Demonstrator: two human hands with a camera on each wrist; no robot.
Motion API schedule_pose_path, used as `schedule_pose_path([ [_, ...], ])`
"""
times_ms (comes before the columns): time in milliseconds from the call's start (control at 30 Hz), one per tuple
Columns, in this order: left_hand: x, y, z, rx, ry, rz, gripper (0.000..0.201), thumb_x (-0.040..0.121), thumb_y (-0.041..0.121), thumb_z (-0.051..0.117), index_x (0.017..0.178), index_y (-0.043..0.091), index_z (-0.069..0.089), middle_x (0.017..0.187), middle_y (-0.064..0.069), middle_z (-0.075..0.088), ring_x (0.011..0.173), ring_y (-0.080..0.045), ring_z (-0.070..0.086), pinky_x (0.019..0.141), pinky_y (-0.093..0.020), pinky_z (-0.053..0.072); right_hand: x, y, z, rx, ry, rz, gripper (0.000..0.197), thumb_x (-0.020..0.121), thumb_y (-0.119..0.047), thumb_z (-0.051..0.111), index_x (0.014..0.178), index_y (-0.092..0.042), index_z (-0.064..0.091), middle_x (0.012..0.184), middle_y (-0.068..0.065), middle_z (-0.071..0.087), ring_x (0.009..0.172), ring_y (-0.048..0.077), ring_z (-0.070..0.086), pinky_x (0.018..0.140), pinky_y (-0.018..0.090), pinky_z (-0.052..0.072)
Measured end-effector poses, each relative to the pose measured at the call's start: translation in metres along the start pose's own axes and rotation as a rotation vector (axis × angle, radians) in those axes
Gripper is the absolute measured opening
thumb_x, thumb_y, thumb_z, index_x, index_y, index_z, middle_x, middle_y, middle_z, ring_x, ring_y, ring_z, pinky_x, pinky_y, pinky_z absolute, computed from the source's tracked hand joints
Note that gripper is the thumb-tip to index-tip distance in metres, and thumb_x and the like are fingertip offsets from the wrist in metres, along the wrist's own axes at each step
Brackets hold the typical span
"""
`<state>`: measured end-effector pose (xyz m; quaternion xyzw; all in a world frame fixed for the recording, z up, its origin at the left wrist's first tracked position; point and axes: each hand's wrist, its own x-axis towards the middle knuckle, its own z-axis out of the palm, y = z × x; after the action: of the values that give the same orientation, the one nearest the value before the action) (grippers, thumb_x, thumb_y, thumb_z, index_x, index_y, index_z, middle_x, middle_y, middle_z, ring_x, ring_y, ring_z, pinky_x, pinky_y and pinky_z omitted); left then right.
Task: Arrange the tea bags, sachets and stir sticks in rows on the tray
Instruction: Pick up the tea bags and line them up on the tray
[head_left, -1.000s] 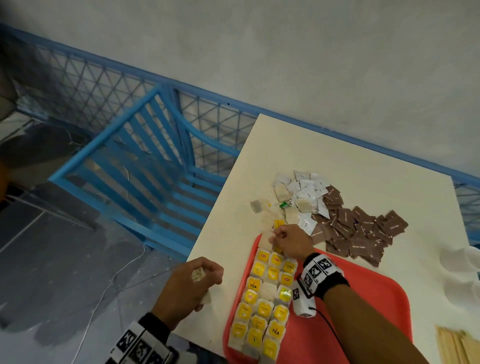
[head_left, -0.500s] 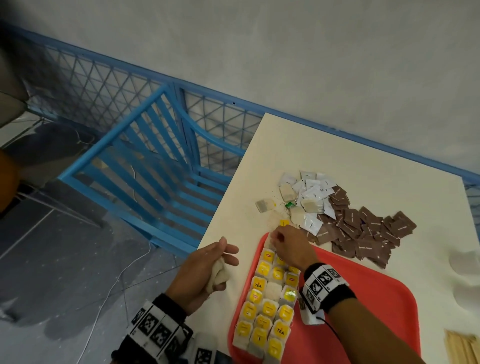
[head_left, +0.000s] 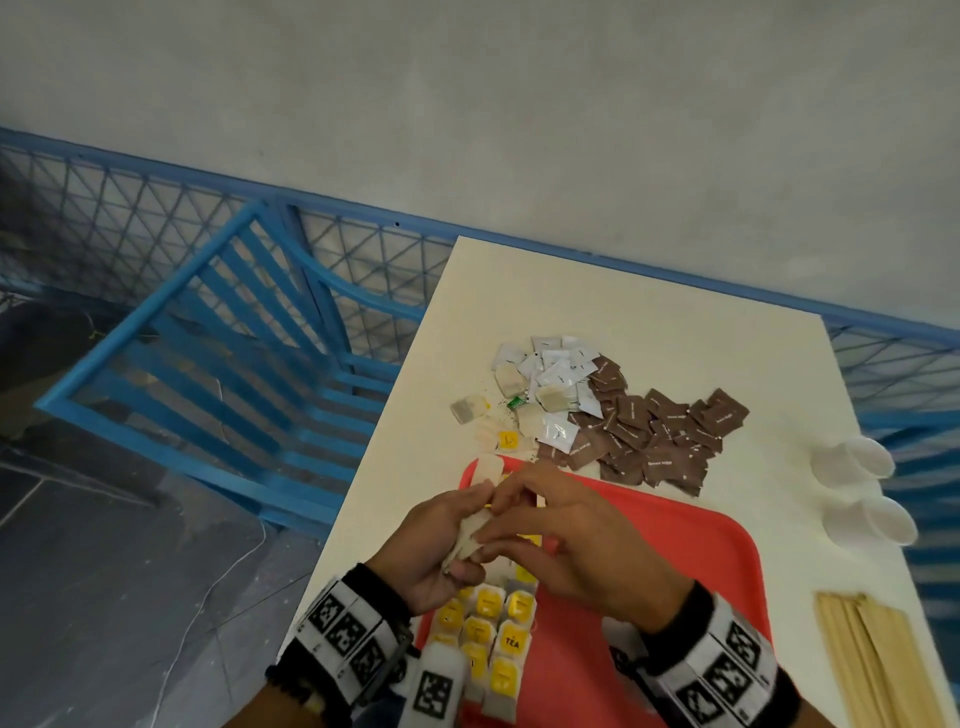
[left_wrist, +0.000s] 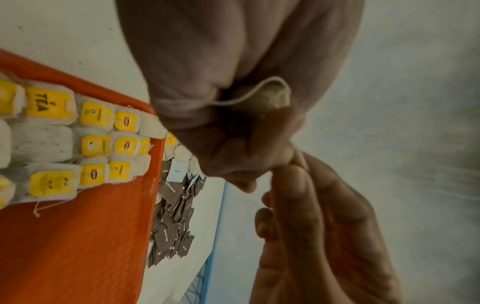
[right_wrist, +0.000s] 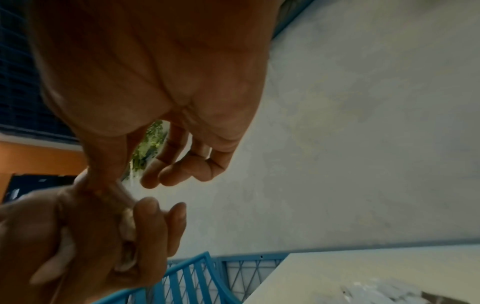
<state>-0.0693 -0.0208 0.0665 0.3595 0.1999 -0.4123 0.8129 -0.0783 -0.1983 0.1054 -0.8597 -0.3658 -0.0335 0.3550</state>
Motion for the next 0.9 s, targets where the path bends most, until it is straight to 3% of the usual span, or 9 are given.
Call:
schedule_pose_path([
  [167, -0.002, -0.003, 0.016, 0.074, 0.035, 0.01, 0.019, 0.09, 0.023, 0.057, 0.099, 0.008, 0.062, 0.066, 0.0, 0.051, 0.04, -0.005, 0.038, 0.029, -0.012, 0.019, -0.011, -0.006, -0.023, 0.6, 0.195, 0.443, 0.005, 0.089, -0.016, 0.071, 0.089, -0.011, 0.073, 0.078, -0.003, 0.071, 0.07, 0.008, 0.062, 0.06, 0.028, 0.047],
  [267, -0.005, 0.001, 0.024, 0.133, 0.019, 0.116, 0.023, 0.098, 0.027, 0.053, 0.102, 0.007, 0.064, 0.071, 0.0, 0.051, 0.04, -0.004, 0.031, 0.03, -0.012, 0.017, -0.013, -0.001, -0.03, 0.747, 0.284, 0.546, 0.013, 0.087, -0.014, 0.069, 0.092, -0.002, 0.071, 0.07, -0.002, 0.067, 0.061, 0.006, 0.057, 0.058, 0.016, 0.044],
  [333, -0.01, 0.008, 0.028, 0.188, -0.001, 0.243, 0.036, 0.095, 0.038, 0.056, 0.103, 0.003, 0.058, 0.073, -0.002, 0.054, 0.039, -0.005, 0.028, 0.031, -0.012, 0.018, -0.013, 0.002, -0.036, 0.778, 0.312, 0.577, 0.021, 0.084, -0.019, 0.069, 0.094, 0.0, 0.07, 0.069, 0.0, 0.066, 0.06, 0.007, 0.056, 0.056, 0.017, 0.043],
  [433, -0.019, 0.017, 0.038, 0.415, 0.011, 0.407, 0.049, 0.086, 0.045, 0.066, 0.097, -0.001, 0.056, 0.073, -0.011, 0.049, 0.041, -0.01, 0.022, 0.037, -0.014, 0.016, -0.012, 0.003, -0.042, 0.797, 0.345, 0.601, 0.027, 0.082, -0.023, 0.069, 0.097, 0.0, 0.068, 0.068, -0.003, 0.066, 0.059, 0.007, 0.056, 0.055, 0.022, 0.043],
  [600, -0.025, 0.023, 0.053, 0.623, 0.116, 0.513, 0.026, 0.09, 0.026, 0.072, 0.072, 0.013, 0.059, 0.061, -0.011, 0.028, 0.045, -0.014, 0.017, 0.042, -0.018, 0.018, -0.013, 0.006, -0.044, 0.829, 0.412, 0.623, 0.027, 0.08, -0.024, 0.071, 0.096, -0.001, 0.069, 0.069, 0.001, 0.065, 0.06, 0.01, 0.055, 0.055, 0.022, 0.043],
  [700, -0.028, 0.03, 0.052, 0.811, 0.2, 0.623, 0.023, 0.089, 0.028, 0.072, 0.073, 0.013, 0.067, 0.052, 0.003, 0.043, 0.04, -0.01, 0.032, 0.041, -0.02, 0.028, -0.021, 0.009, -0.042, 0.736, 0.408, 0.658, 0.01, 0.086, -0.013, 0.073, 0.095, -0.008, 0.071, 0.075, -0.003, 0.068, 0.065, 0.007, 0.057, 0.06, 0.021, 0.045],
  [767, -0.029, 0.034, 0.05, 1.202, 0.263, 0.739, 0.019, 0.086, 0.036, 0.074, 0.075, 0.021, 0.072, 0.063, 0.013, 0.06, 0.056, -0.005, 0.054, 0.056, -0.016, 0.039, -0.026, 0.01, -0.04, 0.483, 0.331, 0.611, 0.019, 0.086, -0.02, 0.074, 0.104, -0.025, 0.071, 0.091, -0.01, 0.067, 0.08, 0.007, 0.062, 0.067, 0.023, 0.049],
  [833, -0.03, 0.035, 0.05, 1.536, 0.252, 0.766, 0.022, 0.083, 0.049, 0.072, 0.079, 0.027, 0.075, 0.075, 0.013, 0.062, 0.073, -0.004, 0.058, 0.065, -0.016, 0.04, -0.026, 0.006, -0.038, 0.278, 0.203, 0.517, 0.028, 0.085, -0.036, 0.075, 0.113, -0.033, 0.07, 0.103, -0.014, 0.064, 0.094, 0.01, 0.062, 0.072, 0.015, 0.046],
  [900, -0.03, 0.037, 0.049, 1.669, 0.208, 0.754, 0.024, 0.084, 0.051, 0.069, 0.082, 0.028, 0.075, 0.078, 0.013, 0.061, 0.074, -0.004, 0.057, 0.066, -0.019, 0.04, -0.022, 0.002, -0.034, 0.265, 0.168, 0.465, 0.022, 0.085, -0.037, 0.073, 0.104, -0.027, 0.075, 0.094, -0.016, 0.069, 0.087, 0.007, 0.063, 0.069, 0.011, 0.042],
])
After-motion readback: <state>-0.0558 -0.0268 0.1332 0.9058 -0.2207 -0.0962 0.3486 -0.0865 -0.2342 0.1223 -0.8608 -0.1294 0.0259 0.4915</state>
